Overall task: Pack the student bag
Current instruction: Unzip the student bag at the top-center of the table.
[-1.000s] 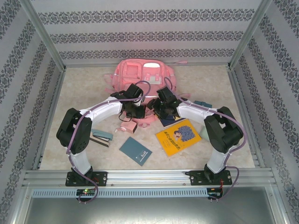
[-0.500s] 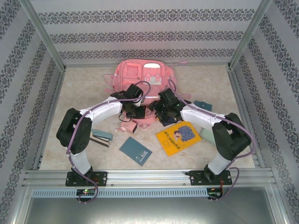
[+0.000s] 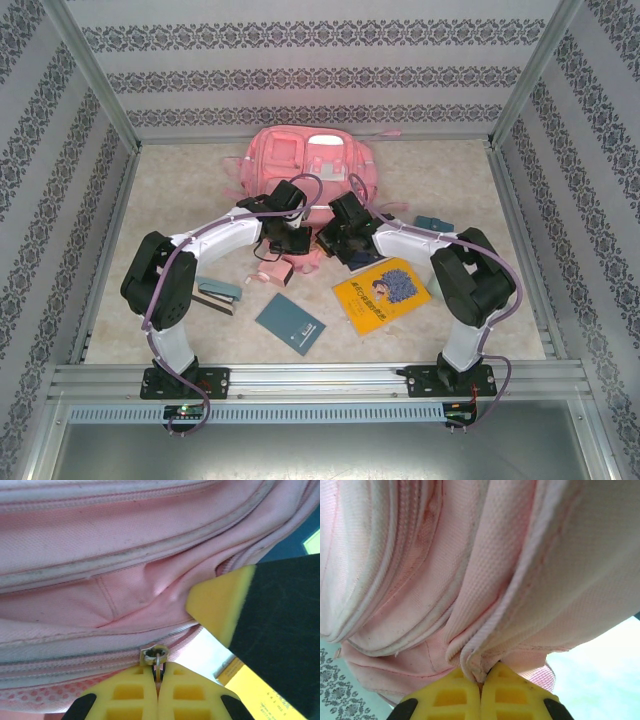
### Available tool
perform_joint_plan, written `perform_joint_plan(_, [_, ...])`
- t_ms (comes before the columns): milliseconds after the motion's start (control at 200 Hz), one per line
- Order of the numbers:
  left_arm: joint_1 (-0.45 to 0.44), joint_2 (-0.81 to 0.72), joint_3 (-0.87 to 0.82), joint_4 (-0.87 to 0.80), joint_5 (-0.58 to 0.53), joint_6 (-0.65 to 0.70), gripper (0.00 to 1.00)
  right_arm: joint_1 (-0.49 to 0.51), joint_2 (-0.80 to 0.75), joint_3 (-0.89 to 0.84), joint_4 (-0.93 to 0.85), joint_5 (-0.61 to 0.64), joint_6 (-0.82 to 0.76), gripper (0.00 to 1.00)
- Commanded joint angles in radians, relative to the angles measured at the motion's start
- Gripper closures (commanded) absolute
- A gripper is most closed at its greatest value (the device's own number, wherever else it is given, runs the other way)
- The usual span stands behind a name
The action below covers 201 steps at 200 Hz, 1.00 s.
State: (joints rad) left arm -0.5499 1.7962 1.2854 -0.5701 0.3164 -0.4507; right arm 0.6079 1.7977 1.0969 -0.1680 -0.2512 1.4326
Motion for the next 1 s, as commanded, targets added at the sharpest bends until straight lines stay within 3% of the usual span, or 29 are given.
perform_joint_plan(0, [-0.009,-0.024,0.045,-0.070,-0.071,0.056,1.00,-0.033,-0.048,-0.001,-0.006,0.038,-0.053,1.00])
perform_joint_plan(245, [0.033,0.013,0.144,-0.207,-0.210,0.145,1.00,-0.116,-0.168,0.011,-0.083,0.075,-0.176,1.00])
perform_joint_plan(540, [0.149,0.110,0.248,-0.278,-0.289,0.231,1.00,-0.227,-0.293,0.011,-0.189,0.065,-0.332,1.00])
perform_joint_plan(999, [0.313,0.447,0.665,-0.263,-0.318,0.221,1.00,-0.335,-0.317,0.043,-0.272,-0.179,-0.534,1.00])
